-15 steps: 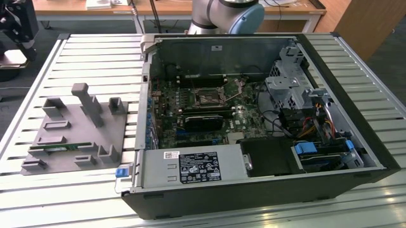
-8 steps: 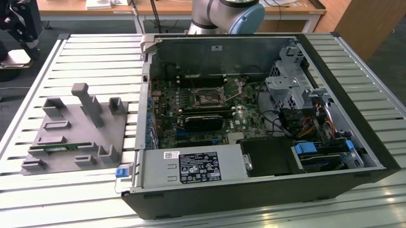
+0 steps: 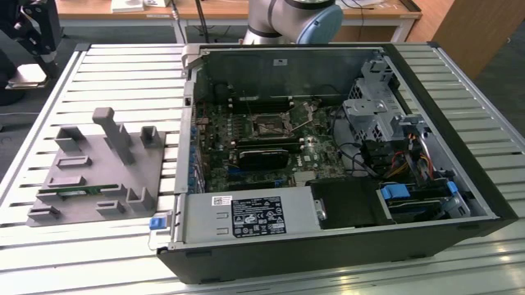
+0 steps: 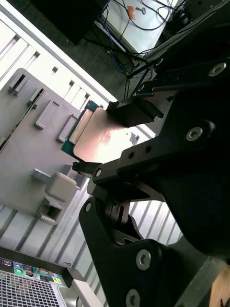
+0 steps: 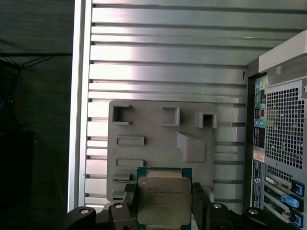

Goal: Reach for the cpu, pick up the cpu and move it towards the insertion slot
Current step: 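Pick up the cpu and move it towards the insertion slot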

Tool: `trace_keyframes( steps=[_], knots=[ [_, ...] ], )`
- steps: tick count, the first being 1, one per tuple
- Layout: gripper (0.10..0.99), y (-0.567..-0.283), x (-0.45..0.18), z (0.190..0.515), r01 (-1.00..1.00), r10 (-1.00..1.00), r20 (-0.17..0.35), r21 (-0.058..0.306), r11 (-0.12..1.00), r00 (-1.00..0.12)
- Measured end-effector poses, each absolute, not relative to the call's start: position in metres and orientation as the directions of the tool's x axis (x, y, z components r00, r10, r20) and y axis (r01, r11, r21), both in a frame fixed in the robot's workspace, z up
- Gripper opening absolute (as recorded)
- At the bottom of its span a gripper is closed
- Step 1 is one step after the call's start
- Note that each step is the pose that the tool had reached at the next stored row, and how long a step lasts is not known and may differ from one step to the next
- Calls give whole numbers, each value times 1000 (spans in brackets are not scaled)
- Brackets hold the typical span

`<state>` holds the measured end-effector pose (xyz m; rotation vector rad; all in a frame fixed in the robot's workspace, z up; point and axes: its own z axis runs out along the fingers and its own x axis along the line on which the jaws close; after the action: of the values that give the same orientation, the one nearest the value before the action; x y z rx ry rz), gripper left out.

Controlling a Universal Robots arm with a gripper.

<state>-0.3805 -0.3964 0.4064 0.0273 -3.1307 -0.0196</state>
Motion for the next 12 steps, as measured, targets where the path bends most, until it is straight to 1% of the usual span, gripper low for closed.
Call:
trace_keyframes(
  steps=[12],
  knots=[
    [541, -396, -365, 406, -17, -18, 11, 13, 1000, -1000]
  ],
)
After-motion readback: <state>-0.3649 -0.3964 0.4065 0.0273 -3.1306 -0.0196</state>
